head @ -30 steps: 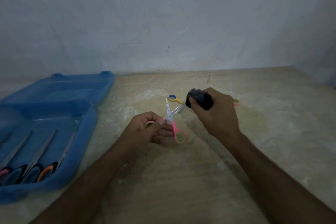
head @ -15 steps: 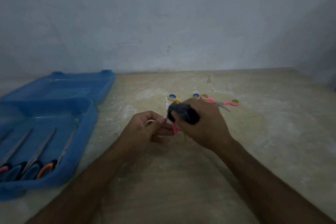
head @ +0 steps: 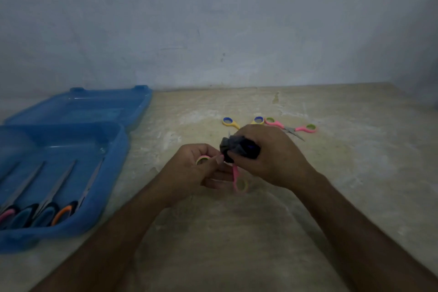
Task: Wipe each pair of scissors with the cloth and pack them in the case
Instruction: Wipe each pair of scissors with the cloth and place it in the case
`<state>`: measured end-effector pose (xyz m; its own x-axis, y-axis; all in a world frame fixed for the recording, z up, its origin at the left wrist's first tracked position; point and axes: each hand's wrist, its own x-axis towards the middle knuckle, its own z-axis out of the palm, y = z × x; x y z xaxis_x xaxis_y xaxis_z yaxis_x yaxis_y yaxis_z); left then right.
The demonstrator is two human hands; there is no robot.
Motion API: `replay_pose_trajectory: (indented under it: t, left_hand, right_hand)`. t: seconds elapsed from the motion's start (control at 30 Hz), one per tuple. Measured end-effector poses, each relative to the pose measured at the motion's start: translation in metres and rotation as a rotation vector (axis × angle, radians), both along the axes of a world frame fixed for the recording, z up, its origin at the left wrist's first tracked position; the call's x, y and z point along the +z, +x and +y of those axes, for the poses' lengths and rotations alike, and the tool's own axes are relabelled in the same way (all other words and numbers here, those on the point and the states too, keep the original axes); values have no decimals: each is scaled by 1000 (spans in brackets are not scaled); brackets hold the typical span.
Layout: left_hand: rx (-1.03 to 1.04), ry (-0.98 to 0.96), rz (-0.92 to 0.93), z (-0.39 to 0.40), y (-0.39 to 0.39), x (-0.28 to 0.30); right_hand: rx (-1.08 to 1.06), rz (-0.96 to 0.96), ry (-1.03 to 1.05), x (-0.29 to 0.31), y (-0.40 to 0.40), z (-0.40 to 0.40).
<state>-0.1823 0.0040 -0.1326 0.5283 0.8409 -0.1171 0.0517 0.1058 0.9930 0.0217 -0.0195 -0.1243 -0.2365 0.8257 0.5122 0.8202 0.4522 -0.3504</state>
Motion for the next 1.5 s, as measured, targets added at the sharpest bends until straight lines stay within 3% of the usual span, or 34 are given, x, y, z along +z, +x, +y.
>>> replay_pose_trajectory:
  t: [0.2, 0.27, 0.4, 0.57, 0.63, 0.73, 0.93, 1.1, 1.23, 1.3, 1.43, 1.5]
  left_hand:
    - [-90, -22, 30, -7, 7, -2]
    - [-33, -29, 26, -4, 7, -2]
    - [-22, -39, 10, -2, 4, -3]
    - [-90, -8, 42, -4, 4, -1]
    - [-34, -25, 11, -2, 4, 0]
    - [-24, -23, 2, -2, 3, 0]
    - [-100, -8, 12, -7, 5, 1]
    - [-43, -11, -2, -2, 2, 0]
    - [-167, 12, 30, -8, 3, 0]
    - [-124, -7, 1, -7, 5, 1]
    - [-21, 18, -17, -1, 3, -2]
    - [-52, 25, 0, -1, 2, -4]
  right_hand:
    - [-306, 159, 193, 6, 21, 3]
    - [-209, 192, 192, 12, 20, -5]
    - [38, 50, -66, 6, 7, -7]
    - [-216, 123, 151, 6, 23, 0]
    - [-129, 163, 155, 10, 22, -6]
    - [35, 65, -19, 5, 6, -9]
    - [-228, 144, 175, 5, 21, -1]
    - [34, 78, -38, 5, 5, -8]
    - [-208, 136, 85, 3, 17, 1]
    - [-273, 168, 172, 6, 25, -3]
    - [7, 115, 50, 8, 10, -12]
    - [35, 75, -13, 0, 2, -8]
